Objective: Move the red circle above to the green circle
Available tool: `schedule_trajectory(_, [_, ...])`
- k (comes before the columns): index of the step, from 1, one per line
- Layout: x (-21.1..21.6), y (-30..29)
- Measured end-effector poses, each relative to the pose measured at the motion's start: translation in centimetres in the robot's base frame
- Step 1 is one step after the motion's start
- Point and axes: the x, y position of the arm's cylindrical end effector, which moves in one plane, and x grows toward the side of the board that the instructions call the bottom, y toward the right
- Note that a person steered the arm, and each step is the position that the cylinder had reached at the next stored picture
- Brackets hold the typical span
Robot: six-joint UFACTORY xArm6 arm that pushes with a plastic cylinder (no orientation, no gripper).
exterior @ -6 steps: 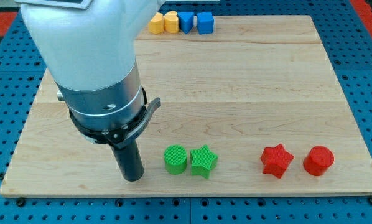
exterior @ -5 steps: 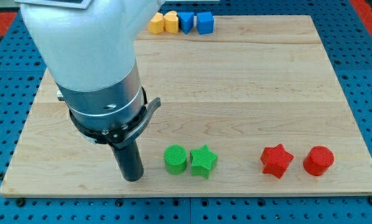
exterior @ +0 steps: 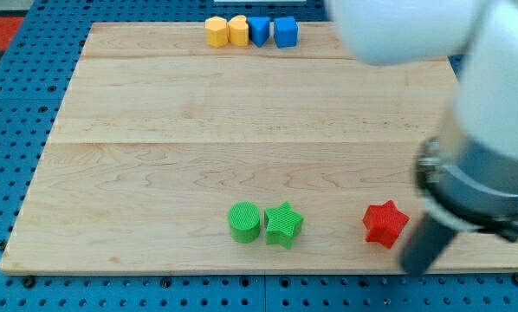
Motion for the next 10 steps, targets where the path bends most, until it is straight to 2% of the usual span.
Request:
schedule_trajectory(1, [0.0,5.0])
schedule_trajectory(2, [-0.3,6.6])
schedule_trajectory(3, [-4.4,3.4])
schedule_trajectory(5, [-14.0,-11.9])
schedule_trajectory(7, [-20.3,-22.5])
schedule_trajectory(8, [-20.7,-22.8])
schedule_trajectory(9, [-20.7,-11.8])
schedule_trajectory(10, [-18.5,1.0])
